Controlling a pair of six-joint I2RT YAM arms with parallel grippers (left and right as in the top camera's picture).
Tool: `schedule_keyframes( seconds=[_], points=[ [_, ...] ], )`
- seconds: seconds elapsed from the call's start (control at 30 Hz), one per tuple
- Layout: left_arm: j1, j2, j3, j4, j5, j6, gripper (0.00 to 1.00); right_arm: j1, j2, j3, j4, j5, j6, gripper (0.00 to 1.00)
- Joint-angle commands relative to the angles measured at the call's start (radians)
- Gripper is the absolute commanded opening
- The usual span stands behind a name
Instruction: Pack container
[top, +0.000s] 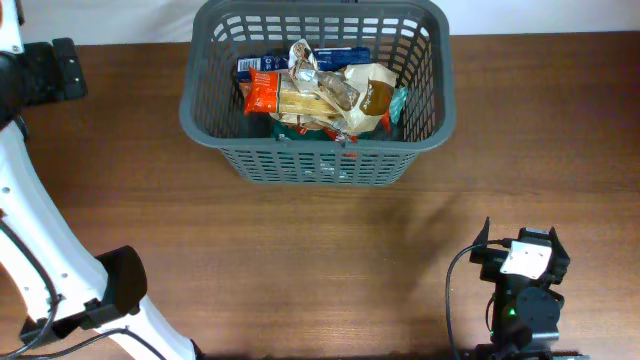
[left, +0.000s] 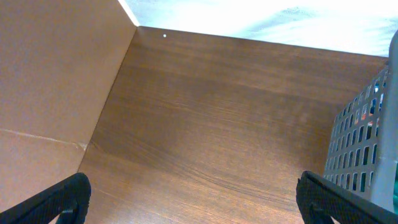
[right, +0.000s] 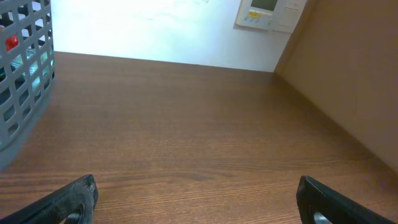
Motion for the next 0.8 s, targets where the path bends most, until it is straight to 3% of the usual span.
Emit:
schedule_keyframes(
  seconds=[0.0,0.47,0.7,0.77],
  points=[
    [0.004,-0.008,0.003,0.000,0.006,-0.013,0.99,0.002,-0.013,-0.013,0.007,-0.002,0.014,0.99],
    [0.004,-0.035,-0.031,0.000,0.006,-0.013,0.99,0.002,-0.013,-0.013,0.007,-0.002,0.014,0.99],
    [-0.028,-0.311,-0.453,0.007,0.006,-0.012,0.99,0.002,-0.013,-0.013,0.007,-0.002,0.014,0.99],
    [-0.050,-0.406,-0.612,0.090,-0.016,-0.003,0.99,0.002,-0.013,-0.013,0.007,-0.002,0.014,0.99]
  ],
)
